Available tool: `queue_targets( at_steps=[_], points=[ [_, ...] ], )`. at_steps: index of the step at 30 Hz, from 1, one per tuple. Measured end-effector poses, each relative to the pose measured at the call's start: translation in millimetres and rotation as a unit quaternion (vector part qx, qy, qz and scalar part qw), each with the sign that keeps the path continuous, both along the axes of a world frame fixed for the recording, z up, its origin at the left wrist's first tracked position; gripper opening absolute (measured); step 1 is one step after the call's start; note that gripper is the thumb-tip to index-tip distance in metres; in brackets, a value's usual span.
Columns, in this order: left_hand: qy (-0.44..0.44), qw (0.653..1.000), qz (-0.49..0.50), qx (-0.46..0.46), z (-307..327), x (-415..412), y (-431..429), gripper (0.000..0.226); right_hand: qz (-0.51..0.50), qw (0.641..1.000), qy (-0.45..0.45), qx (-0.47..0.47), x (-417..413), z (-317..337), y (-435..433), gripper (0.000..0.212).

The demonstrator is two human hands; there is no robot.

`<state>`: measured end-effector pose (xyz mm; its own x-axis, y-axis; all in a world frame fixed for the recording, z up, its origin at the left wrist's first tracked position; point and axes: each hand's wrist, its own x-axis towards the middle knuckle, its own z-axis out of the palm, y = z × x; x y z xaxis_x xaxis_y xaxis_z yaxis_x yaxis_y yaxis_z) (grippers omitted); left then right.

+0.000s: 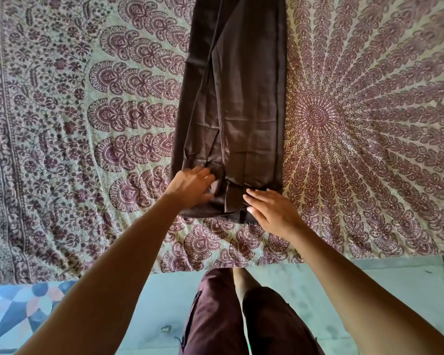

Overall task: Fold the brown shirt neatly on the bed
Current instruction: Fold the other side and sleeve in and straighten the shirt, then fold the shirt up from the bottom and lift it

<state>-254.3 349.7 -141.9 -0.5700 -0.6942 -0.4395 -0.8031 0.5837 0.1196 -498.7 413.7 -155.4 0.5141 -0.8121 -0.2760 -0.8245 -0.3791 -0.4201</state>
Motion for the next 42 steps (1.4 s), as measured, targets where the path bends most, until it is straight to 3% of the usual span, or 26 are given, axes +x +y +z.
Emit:
queue_targets(
  at_steps=[3, 6, 8, 12, 16, 21, 24, 28, 31, 33, 35, 38, 42],
  points=[
    [-0.02, 0.998, -0.052, -0.033, -2.6, 1.6, 3.2, 0.031, -0.007, 1.0, 0.005, -0.005, 2.0, -0.5, 3.4, 0.044],
    [0.031, 0.996, -0.064, -0.056, -5.4, -0.5, -0.8, 0.013, -0.026, 0.999, -0.017, -0.011, 2.1, 0.5, 1.3, 0.054],
    [0.074, 0.993, -0.051, -0.073, -5.6, -0.1, -2.1, 0.02, -0.034, 0.999, -0.033, -0.023, 1.1, 3.3, -3.3, 0.062],
    [0.114, 0.986, -0.068, -0.104, -3.0, 3.6, 3.5, 0.019, -0.037, 0.998, -0.039, -0.037, 2.1, 7.6, -8.3, 0.045],
    [0.092, 0.991, -0.061, -0.075, -2.8, 4.9, 3.4, 0.013, -0.024, 0.998, -0.027, -0.06, 8.4, 2.8, -4.6, 0.039],
    [0.056, 0.989, 0.105, 0.092, 4.5, -2.8, -8.0, 0.02, -0.032, 0.998, -0.025, -0.053, 9.5, 0.3, -5.1, 0.039],
    [0.093, 0.976, 0.158, 0.116, 7.7, -0.6, -14.6, 0.018, -0.045, 0.998, -0.042, -0.03, 9.1, 2.8, -7.3, 0.041],
    [0.099, 0.984, 0.128, 0.072, 3.1, 3.0, -6.6, 0.023, -0.078, 0.995, -0.055, -0.028, 9.0, 0.5, -6.8, 0.039],
    [0.083, 0.987, 0.094, 0.101, -7.3, 3.5, 2.5, 0.031, -0.019, 1.0, -0.013, -0.001, 12.0, -5.9, 2.7, 0.042],
    [0.156, 0.97, 0.15, 0.112, -7.4, 6.4, 5.9, 0.026, -0.024, 0.999, -0.021, 0.015, 12.8, -4.0, 3.4, 0.047],
    [0.209, 0.943, 0.255, 0.056, -4.9, 10.2, 9.5, 0.019, -0.099, 0.994, -0.041, -0.009, 11.8, -0.1, -1.2, 0.043],
    [0.166, 0.881, 0.443, -0.025, -2.2, 20.8, 13.9, 0.025, -0.289, 0.956, 0.004, -0.055, 9.6, 2.0, -9.0, 0.038],
    [0.085, 0.827, 0.552, 0.056, -2.6, 24.3, 17.9, 0.047, -0.431, 0.899, 0.031, 0.066, 11.6, 2.0, -12.2, 0.067]
  ],
)
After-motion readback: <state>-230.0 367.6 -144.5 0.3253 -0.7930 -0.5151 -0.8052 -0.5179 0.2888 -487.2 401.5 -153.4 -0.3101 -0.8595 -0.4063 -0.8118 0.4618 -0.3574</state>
